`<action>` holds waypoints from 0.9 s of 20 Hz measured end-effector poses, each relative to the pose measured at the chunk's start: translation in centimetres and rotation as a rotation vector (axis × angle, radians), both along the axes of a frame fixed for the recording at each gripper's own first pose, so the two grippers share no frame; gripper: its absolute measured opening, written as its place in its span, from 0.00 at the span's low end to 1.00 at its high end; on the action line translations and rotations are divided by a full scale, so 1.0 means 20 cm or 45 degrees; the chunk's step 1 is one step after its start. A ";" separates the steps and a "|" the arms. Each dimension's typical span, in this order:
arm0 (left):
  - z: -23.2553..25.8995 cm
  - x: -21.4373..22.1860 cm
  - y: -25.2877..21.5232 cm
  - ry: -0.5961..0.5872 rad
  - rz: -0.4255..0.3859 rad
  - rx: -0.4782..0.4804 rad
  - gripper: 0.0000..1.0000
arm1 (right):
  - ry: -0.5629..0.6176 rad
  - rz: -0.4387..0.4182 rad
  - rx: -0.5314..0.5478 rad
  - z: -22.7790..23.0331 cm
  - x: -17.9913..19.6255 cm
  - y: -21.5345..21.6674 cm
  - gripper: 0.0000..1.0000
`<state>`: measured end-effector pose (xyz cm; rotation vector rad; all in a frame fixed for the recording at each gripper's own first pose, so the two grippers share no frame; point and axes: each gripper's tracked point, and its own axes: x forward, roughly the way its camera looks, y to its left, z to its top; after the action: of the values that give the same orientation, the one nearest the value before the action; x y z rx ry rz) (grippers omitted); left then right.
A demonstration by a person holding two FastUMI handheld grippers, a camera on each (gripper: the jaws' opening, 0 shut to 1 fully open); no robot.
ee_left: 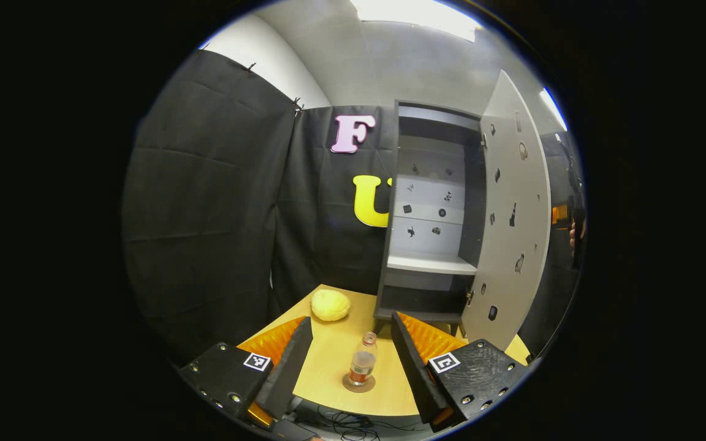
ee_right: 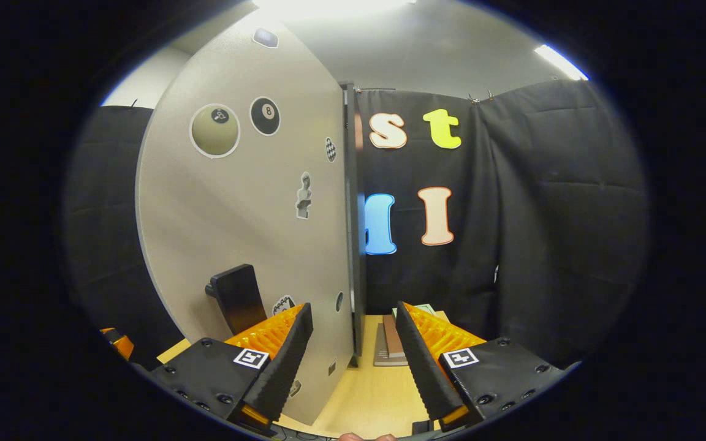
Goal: Open the cabinet door with the right hand, grasp the bottle in the cabinet with the left hand and place it on the coaster, then close the cabinet door with the right hand.
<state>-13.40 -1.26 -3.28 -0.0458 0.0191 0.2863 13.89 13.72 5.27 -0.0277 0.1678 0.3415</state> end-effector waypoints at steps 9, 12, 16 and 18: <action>-0.01 0.05 0.25 0.042 0.006 0.048 0.75 | 0.001 0.119 0.010 -0.04 0.00 0.55 0.88; 0.02 0.10 0.31 0.024 -0.021 0.065 0.75 | -0.011 0.178 -0.019 -0.07 0.05 0.78 0.88; 0.05 0.15 0.37 -0.003 -0.056 0.033 0.75 | 0.002 0.269 -0.026 -0.12 0.08 1.04 0.86; 0.06 0.15 0.41 -0.019 -0.052 0.043 0.75 | -0.018 0.275 0.010 -0.09 0.05 1.07 0.87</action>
<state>-10.41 6.98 -2.14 -0.0138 0.0005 0.2457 14.80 35.05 3.49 -0.0403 0.1499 0.5575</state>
